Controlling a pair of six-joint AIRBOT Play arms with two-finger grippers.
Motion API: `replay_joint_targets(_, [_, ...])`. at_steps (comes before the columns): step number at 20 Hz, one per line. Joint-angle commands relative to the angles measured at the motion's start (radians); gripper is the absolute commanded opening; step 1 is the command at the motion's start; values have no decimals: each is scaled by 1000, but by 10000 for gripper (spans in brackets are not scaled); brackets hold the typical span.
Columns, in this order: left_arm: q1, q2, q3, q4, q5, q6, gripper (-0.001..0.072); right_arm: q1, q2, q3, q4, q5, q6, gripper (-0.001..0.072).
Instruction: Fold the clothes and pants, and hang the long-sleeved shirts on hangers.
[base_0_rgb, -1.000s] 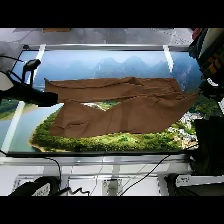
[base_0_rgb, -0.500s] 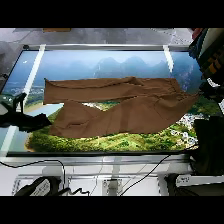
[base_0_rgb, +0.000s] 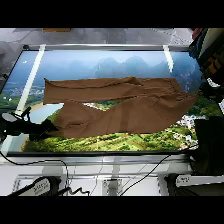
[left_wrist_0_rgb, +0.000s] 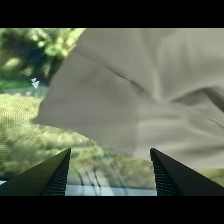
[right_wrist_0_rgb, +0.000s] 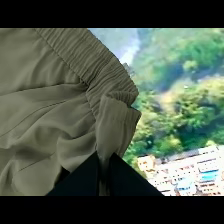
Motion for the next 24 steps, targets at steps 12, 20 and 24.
replay_joint_targets(12, [-29,-111,191,-461,299,155,13,1,27,0,9,10,0,27])
replay_joint_targets(20, [-10,-82,693,-430,283,151,12,1,196,0,-6,69,1,27])
replay_joint_targets(24, [-3,-24,723,-141,133,78,11,1,264,0,-19,166,0,28])
